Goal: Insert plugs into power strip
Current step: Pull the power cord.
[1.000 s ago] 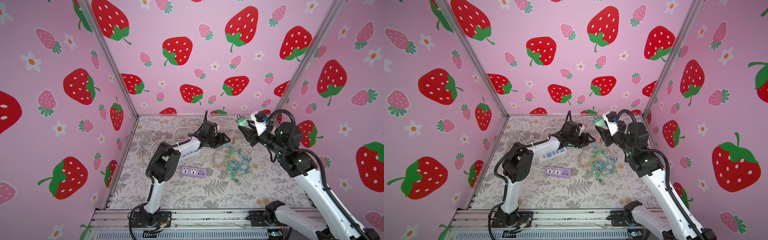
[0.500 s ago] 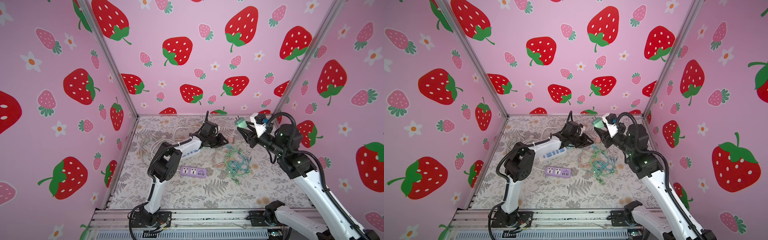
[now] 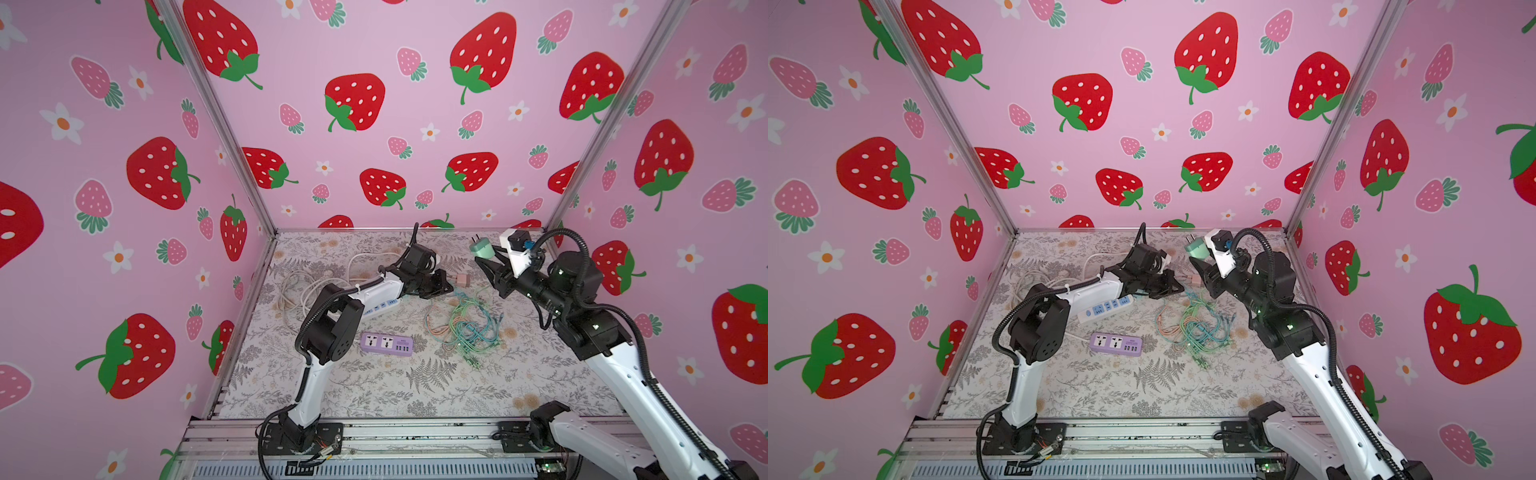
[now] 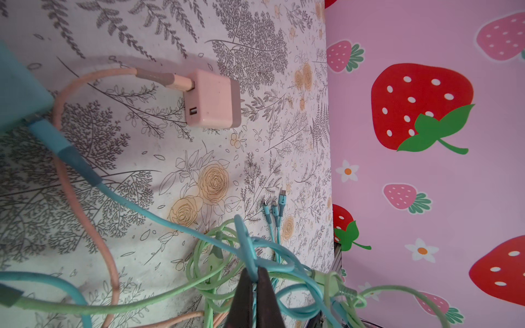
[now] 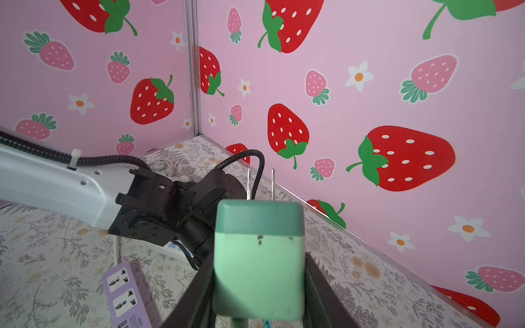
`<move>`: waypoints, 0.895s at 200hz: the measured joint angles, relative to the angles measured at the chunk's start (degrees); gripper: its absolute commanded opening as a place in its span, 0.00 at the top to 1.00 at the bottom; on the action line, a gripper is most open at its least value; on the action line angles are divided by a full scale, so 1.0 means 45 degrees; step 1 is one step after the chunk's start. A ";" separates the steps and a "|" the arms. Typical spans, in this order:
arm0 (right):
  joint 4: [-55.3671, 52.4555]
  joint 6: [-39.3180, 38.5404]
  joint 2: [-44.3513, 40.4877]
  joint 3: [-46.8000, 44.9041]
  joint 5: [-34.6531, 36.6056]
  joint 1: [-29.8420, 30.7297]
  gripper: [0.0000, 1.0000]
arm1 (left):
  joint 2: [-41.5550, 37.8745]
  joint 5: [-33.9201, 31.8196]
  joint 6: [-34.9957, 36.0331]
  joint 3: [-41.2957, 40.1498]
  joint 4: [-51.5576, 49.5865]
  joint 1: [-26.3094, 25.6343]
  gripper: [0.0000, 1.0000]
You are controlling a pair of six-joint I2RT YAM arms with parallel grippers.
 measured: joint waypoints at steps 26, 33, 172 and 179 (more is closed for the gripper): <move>0.0024 -0.0053 0.0015 -0.0272 0.0340 0.0000 0.77 | -0.0136 -0.0019 0.0272 -0.0039 -0.0296 0.0058 1.00; 0.0029 -0.0068 0.0029 -0.0335 0.0481 0.0000 0.77 | -0.0228 -0.0019 0.0374 -0.0049 -0.0423 0.0078 1.00; 0.1647 -0.0325 0.1297 -0.0782 0.6926 0.0000 0.80 | -0.2103 0.0568 0.2259 -0.0903 -0.1477 0.0461 1.00; 0.1705 -0.0321 0.1083 -0.0646 0.7004 0.0000 0.81 | -0.1797 0.0588 0.2268 -0.0903 -0.1472 0.0461 1.00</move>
